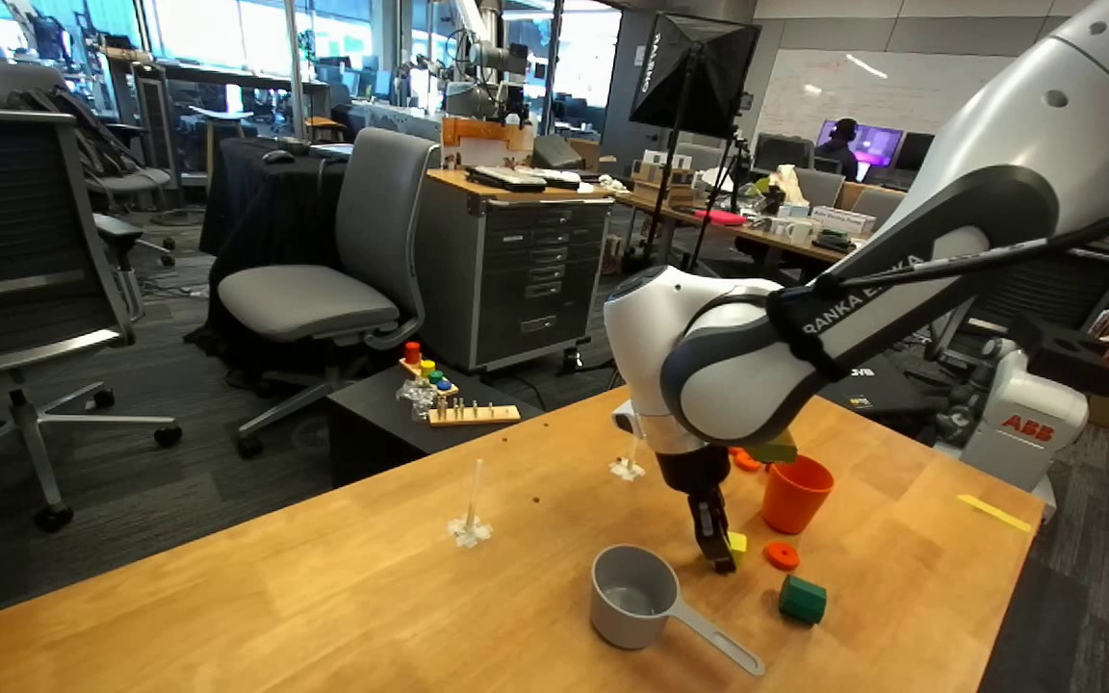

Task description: Pick up the yellow, green and orange objects and put them in the pot

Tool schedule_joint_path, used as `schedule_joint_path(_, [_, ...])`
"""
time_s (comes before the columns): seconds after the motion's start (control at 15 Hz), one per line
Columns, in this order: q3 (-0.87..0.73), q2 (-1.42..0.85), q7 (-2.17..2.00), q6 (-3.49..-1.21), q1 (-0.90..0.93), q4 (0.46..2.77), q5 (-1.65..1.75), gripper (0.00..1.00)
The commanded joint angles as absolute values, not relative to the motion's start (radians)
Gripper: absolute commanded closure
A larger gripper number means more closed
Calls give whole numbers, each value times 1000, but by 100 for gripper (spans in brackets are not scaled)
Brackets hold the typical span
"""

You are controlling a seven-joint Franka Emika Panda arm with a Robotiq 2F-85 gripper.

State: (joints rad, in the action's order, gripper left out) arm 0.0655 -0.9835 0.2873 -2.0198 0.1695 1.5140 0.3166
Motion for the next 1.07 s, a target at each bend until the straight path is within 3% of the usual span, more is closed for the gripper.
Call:
schedule_joint_path(0.0, [100, -962, 309, -1983, 150, 1514, 273, 89])
schedule_joint_path(1.0, [183, -812, 293, -1836, 204, 1485, 195, 89])
